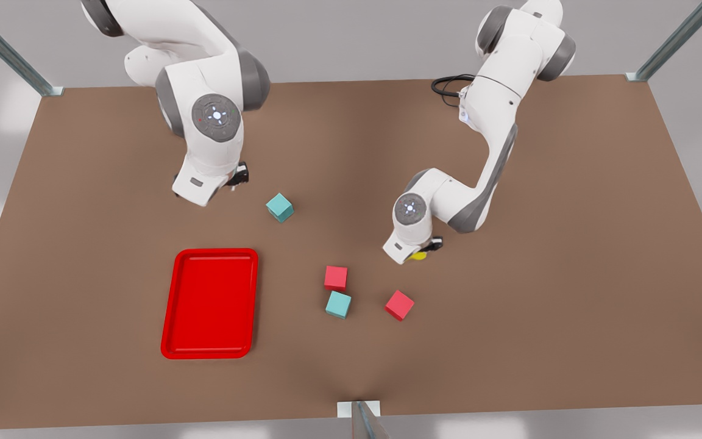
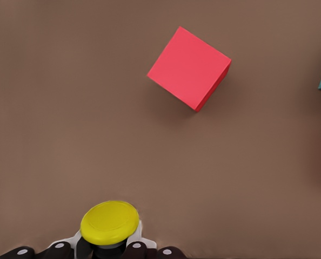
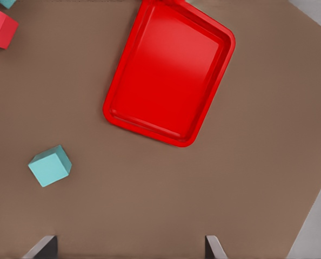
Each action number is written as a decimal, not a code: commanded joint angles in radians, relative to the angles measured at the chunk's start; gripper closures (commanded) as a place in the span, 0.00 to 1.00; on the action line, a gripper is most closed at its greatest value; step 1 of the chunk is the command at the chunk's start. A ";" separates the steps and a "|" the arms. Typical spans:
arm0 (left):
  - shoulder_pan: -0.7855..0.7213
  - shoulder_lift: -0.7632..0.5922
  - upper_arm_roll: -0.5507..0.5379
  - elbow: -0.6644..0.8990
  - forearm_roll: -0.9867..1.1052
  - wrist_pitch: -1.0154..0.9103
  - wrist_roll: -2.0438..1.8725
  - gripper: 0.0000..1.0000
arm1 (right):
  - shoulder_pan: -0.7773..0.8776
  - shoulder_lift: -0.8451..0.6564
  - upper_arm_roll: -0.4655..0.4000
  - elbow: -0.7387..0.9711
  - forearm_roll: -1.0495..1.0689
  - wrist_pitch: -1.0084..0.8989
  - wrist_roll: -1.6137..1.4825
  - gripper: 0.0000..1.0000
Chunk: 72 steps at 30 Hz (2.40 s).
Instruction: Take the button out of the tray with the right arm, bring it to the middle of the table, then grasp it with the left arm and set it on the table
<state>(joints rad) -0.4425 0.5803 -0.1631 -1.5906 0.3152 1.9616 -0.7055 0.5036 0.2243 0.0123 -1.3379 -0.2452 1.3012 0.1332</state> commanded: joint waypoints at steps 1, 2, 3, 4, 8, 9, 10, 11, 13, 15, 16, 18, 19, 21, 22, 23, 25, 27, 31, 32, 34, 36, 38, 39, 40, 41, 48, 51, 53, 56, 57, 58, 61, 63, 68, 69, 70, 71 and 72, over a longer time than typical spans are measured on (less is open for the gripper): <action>-0.001 0.000 -0.001 0.012 0.102 -0.227 -0.670 0.53 | -0.036 0.001 -0.003 0.017 0.063 0.016 -0.006 0.00; -0.002 0.007 0.001 0.032 0.104 -0.227 -0.811 0.53 | -0.065 0.007 -0.003 0.042 0.073 0.036 -0.006 0.00; -0.008 0.010 -0.001 0.032 0.151 -0.225 -0.941 0.53 | -0.112 0.007 -0.005 0.051 0.119 0.076 -0.007 0.00; -0.012 0.030 -0.001 0.064 0.185 -0.222 -1.118 0.53 | -0.128 0.007 -0.003 0.052 0.136 0.079 -0.007 0.00; -0.042 0.072 -0.001 0.133 0.372 -0.222 -1.632 0.52 | -0.149 0.007 -0.005 0.055 0.136 0.118 -0.012 0.00; -0.053 0.079 -0.001 0.133 0.413 -0.224 -1.735 0.52 | -0.162 0.007 -0.005 0.057 0.138 0.118 -0.012 0.00; -0.058 0.082 -0.001 0.132 0.459 -0.228 -1.819 0.52 | -0.157 0.007 -0.003 0.055 0.138 0.118 -0.012 0.00; -0.074 0.082 0.001 0.133 0.487 -0.233 -1.888 0.52 | -0.160 0.007 -0.003 0.055 0.138 0.118 -0.012 0.00; -0.102 0.130 0.001 0.132 0.607 -0.279 -1.977 0.52 | -0.160 0.007 -0.003 0.055 0.136 0.118 -0.012 0.00; -0.105 0.167 0.001 0.132 0.696 -0.299 -2.026 0.52 | -0.160 0.007 -0.003 0.055 0.136 0.118 -0.012 0.00; -0.111 0.184 0.001 0.132 0.734 -0.314 -2.048 0.52 | -0.160 0.007 -0.003 0.055 0.136 0.118 -0.012 0.00; -0.119 0.219 -0.001 0.130 0.782 -0.375 -2.051 0.52 | -0.160 0.007 -0.003 0.055 0.136 0.118 -0.012 0.00; -0.119 0.230 0.001 0.129 0.809 -0.397 -2.083 0.52 | -0.162 0.007 -0.003 0.057 0.136 0.118 -0.012 0.00; -0.120 0.248 0.001 0.129 0.820 -0.414 -2.092 0.52 | -0.162 0.007 -0.003 0.055 0.136 0.118 -0.012 0.00; -0.119 0.257 0.001 0.129 0.822 -0.412 -2.092 0.52 | -0.162 0.007 -0.003 0.055 0.136 0.118 -0.012 0.00; -0.119 0.273 0.001 0.129 0.844 -0.412 -2.094 0.52 | -0.162 0.007 -0.003 0.055 0.136 0.118 -0.012 0.00; -0.117 0.303 0.001 0.129 0.864 -0.412 -2.092 0.52 | -0.162 0.007 -0.003 0.055 0.136 0.118 -0.012 0.00; -0.116 0.331 0.001 0.127 0.886 -0.414 -2.092 0.52 | -0.162 0.007 -0.003 0.057 0.136 0.118 -0.012 0.00; -0.117 0.351 0.019 0.127 0.921 -0.414 -2.114 0.52 | -0.160 0.007 -0.003 0.057 0.136 0.118 -0.012 0.00; -0.116 0.358 0.019 0.127 0.929 -0.414 -2.115 0.52 | -0.160 0.007 -0.003 0.055 0.136 0.118 -0.012 0.00; -0.117 0.365 0.025 0.127 0.940 -0.414 -2.115 0.52 | -0.160 0.007 -0.003 0.055 0.136 0.118 -0.012 0.00; -0.117 0.378 0.025 0.127 0.963 -0.414 -2.119 0.52 | -0.158 0.007 -0.003 0.055 0.136 0.118 -0.012 0.00; -0.116 0.385 0.027 0.127 0.969 -0.412 -2.119 0.52 | -0.158 0.007 -0.003 0.055 0.136 0.118 -0.012 0.00; -0.116 0.388 0.027 0.127 0.970 -0.414 -2.119 0.52 | -0.158 0.007 -0.003 0.055 0.136 0.118 -0.012 0.00; -0.116 0.388 0.028 0.127 0.970 -0.414 -2.115 0.52 | -0.155 0.007 -0.003 0.055 0.136 0.118 -0.012 0.00; -0.116 0.388 0.030 0.127 0.972 -0.414 -2.112 0.52 | -0.157 0.007 -0.003 0.055 0.136 0.118 -0.012 0.00; -0.119 0.389 0.030 0.127 0.993 -0.425 -2.109 0.52 | -0.155 0.007 -0.003 0.055 0.138 0.118 -0.012 0.00; -0.119 0.394 0.030 0.123 1.001 -0.425 -2.053 0.53 | -0.155 0.007 -0.003 0.055 0.138 0.118 -0.012 0.00; -0.120 0.394 0.030 0.116 1.001 -0.435 -1.930 0.53 | -0.157 0.007 -0.003 0.055 0.136 0.118 -0.012 0.00; -0.119 0.398 0.030 0.116 1.007 -0.452 -1.858 0.53 | -0.157 0.007 -0.003 0.055 0.136 0.118 -0.012 0.00; -0.119 0.403 0.030 0.116 1.009 -0.452 -1.847 0.53 | -0.157 0.007 -0.003 0.055 0.136 0.118 -0.012 0.00; -0.119 0.408 0.030 0.116 1.010 -0.452 -1.836 0.53 | -0.157 0.007 -0.003 0.055 0.136 0.118 -0.012 0.00; -0.119 0.417 0.030 0.116 1.018 -0.460 -1.819 0.53 | -0.157 0.007 -0.003 0.055 0.136 0.118 -0.012 0.00; -0.119 0.417 0.030 0.116 1.019 -0.460 -1.821 0.51 | -0.157 0.007 -0.003 0.055 0.136 0.118 -0.012 0.00; -0.120 0.421 0.030 0.116 1.018 -0.475 -1.830 0.00 | -0.154 0.007 -0.003 0.055 0.138 0.118 -0.012 0.00; -0.125 0.423 0.030 0.116 1.018 -0.475 -1.832 0.00 | -0.154 0.007 -0.003 0.055 0.138 0.118 -0.012 0.00; -0.127 0.423 0.030 0.116 1.018 -0.477 -1.832 0.00 | -0.154 0.007 -0.003 0.055 0.138 0.118 -0.012 0.00; -0.127 0.423 0.030 0.116 1.018 -0.477 -1.832 0.00 | -0.154 0.007 -0.003 0.055 0.138 0.118 -0.012 0.00; -0.127 0.423 0.030 0.116 1.018 -0.477 -1.832 0.00 | -0.154 0.007 -0.003 0.055 0.138 0.118 -0.012 0.00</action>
<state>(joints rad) -0.5688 1.0043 -0.1336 -1.4742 1.3342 1.4943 -2.5751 0.3496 0.2328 0.0093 -1.2829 -0.1079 1.4193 0.1214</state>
